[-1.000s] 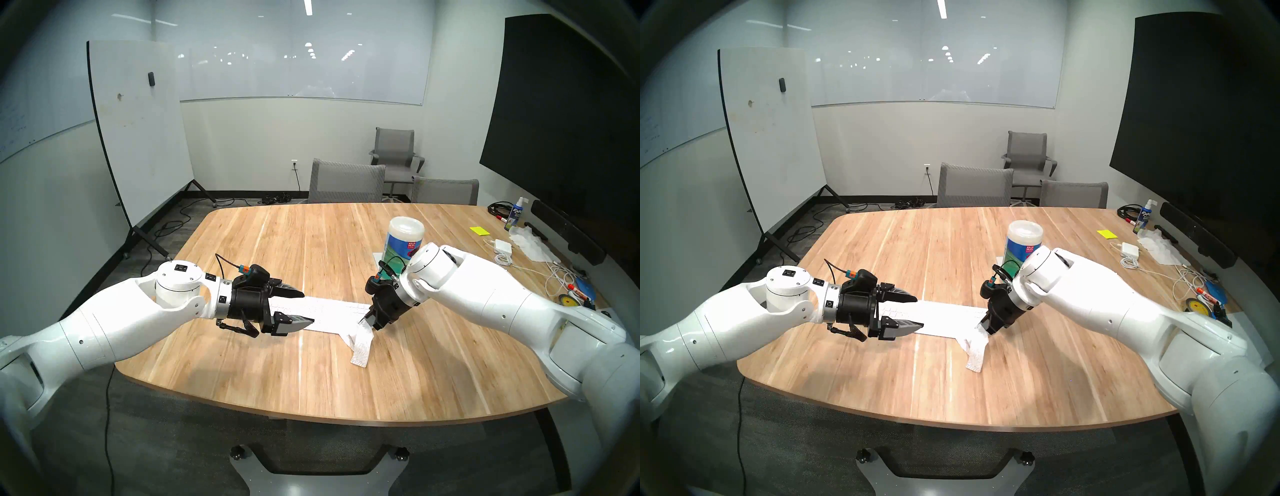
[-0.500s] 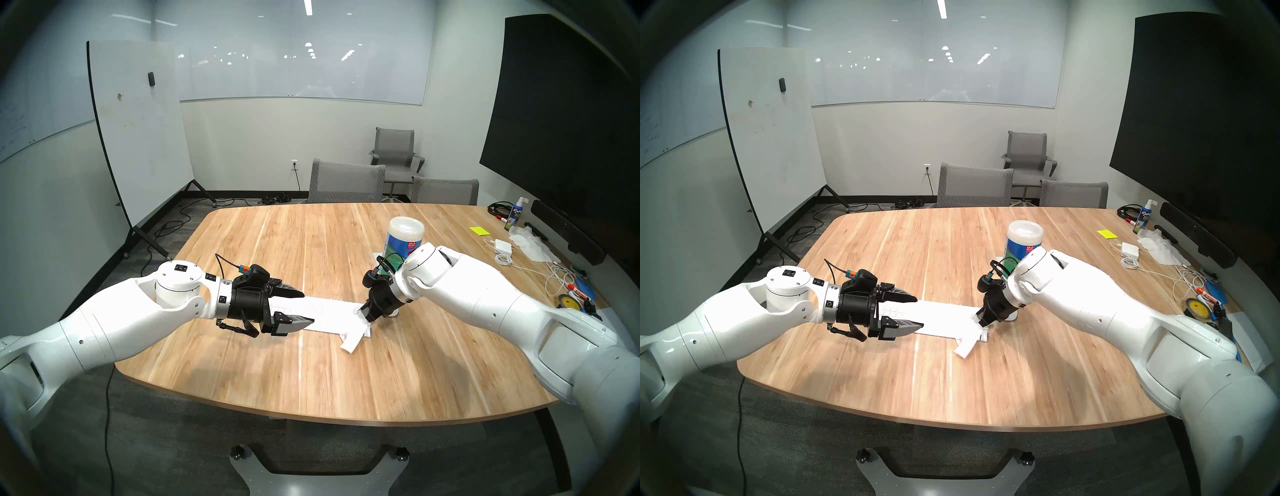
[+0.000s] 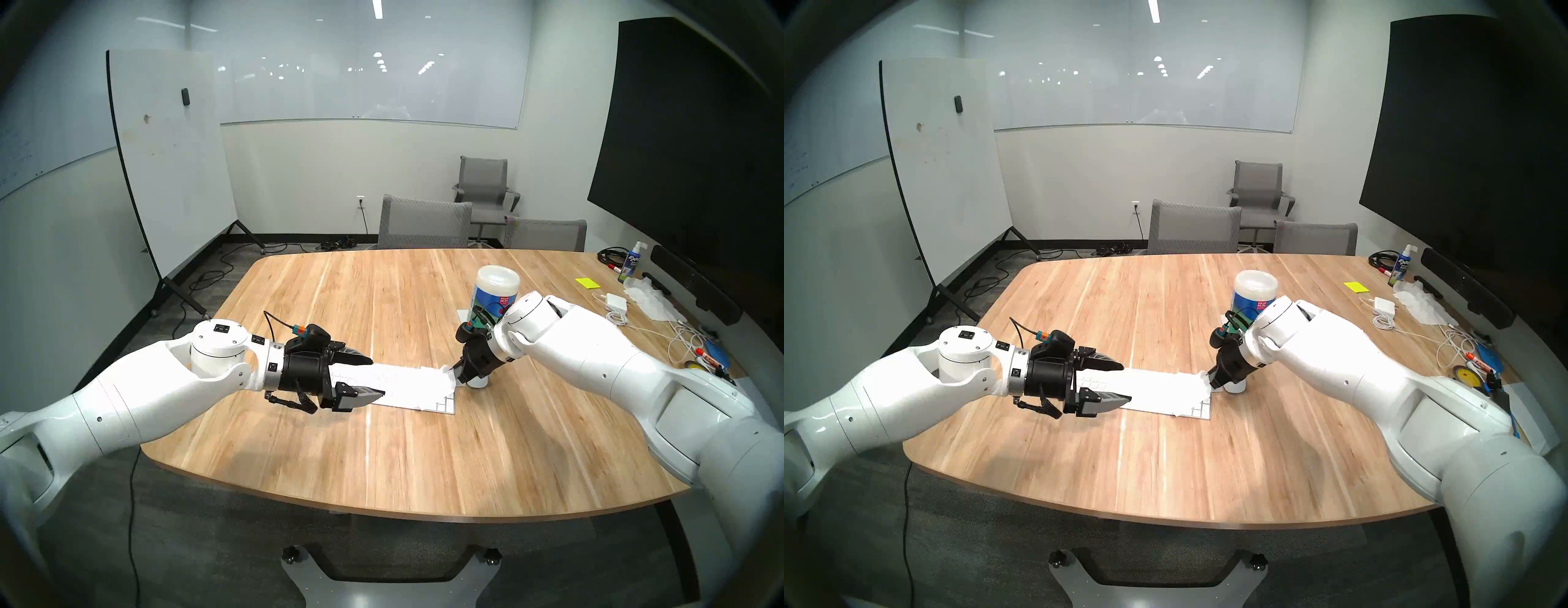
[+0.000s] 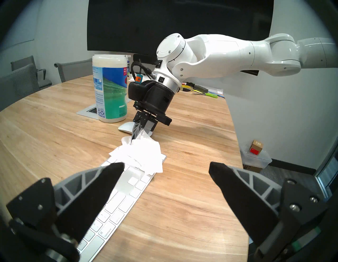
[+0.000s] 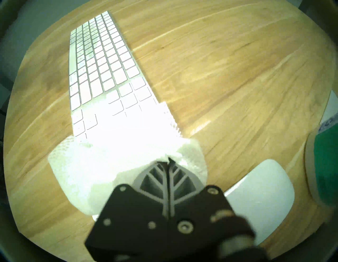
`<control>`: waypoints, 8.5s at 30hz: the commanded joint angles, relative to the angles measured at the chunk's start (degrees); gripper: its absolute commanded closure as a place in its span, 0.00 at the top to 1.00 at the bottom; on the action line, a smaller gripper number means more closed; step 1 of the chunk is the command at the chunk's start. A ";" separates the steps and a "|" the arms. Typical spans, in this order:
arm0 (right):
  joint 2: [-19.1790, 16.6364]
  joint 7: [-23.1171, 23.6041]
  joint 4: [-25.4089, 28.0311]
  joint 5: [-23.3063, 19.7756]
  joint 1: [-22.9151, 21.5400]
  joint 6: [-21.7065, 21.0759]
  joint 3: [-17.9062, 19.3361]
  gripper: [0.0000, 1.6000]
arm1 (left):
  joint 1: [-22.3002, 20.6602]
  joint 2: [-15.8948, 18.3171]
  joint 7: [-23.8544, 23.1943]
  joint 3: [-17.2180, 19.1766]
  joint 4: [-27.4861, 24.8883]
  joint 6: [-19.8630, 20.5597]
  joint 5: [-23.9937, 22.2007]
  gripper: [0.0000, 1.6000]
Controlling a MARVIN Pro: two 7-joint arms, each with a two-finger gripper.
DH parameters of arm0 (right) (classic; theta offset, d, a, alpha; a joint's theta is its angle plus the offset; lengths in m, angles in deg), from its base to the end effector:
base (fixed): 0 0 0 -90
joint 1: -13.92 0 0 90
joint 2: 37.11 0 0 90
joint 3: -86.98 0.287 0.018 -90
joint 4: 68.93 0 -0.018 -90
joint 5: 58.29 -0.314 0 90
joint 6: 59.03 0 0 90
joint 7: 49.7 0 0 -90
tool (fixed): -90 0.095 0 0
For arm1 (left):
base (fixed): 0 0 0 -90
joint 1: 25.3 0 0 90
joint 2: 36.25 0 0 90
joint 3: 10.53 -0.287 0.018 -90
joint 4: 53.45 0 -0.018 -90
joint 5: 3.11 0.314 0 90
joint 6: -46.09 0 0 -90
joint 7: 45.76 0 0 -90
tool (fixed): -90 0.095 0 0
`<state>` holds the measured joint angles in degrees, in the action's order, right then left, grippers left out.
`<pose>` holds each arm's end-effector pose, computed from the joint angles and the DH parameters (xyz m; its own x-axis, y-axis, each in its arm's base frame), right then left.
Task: Wipe the keyboards and mice with a disinfecting wipe, then set the wipe down
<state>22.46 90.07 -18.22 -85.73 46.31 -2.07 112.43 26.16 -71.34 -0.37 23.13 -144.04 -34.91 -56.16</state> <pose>0.5414 -0.0114 -0.2803 0.4985 0.6690 0.5513 0.8303 -0.5513 -0.0818 0.4150 0.0018 -0.2313 0.2066 -0.3075 0.9288 -0.9508 -0.2871 0.1164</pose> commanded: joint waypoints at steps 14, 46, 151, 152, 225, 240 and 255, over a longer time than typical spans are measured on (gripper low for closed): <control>-13.24 9.98 16.28 1.51 2.07 -0.29 0.44 0.00 | -0.74 0.00 -0.09 0.66 -0.70 -0.15 -0.25 1.00; -10.71 5.83 24.91 -1.43 5.06 -5.42 2.34 0.00 | -0.74 0.01 -0.08 0.67 -0.72 -0.15 -0.26 1.00; -14.77 8.27 -1.42 -3.43 -0.48 -1.34 16.65 0.00 | -0.74 0.03 -0.06 0.67 -0.75 -0.14 -0.28 1.00; -14.47 7.59 -1.87 -3.32 -0.55 -1.26 16.71 0.00 | -0.74 0.03 -0.06 0.67 -0.75 -0.14 -0.28 1.00; -7.00 -7.62 -14.43 7.91 -3.59 8.65 17.46 1.00 | -0.75 0.02 -0.07 0.66 -0.74 -0.15 -0.28 1.00; -3.07 -7.81 -24.32 11.54 -4.61 15.38 15.68 1.00 | -0.74 0.03 -0.06 0.67 -0.75 -0.14 -0.28 1.00; -4.14 -5.09 -22.91 12.18 -7.65 14.53 16.92 1.00 | -0.76 -0.01 -0.09 0.64 -0.68 -0.17 -0.25 1.00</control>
<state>19.42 84.17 -42.02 -73.71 42.48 12.53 128.75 26.14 -71.35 -0.37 23.11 -144.05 -34.93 -56.16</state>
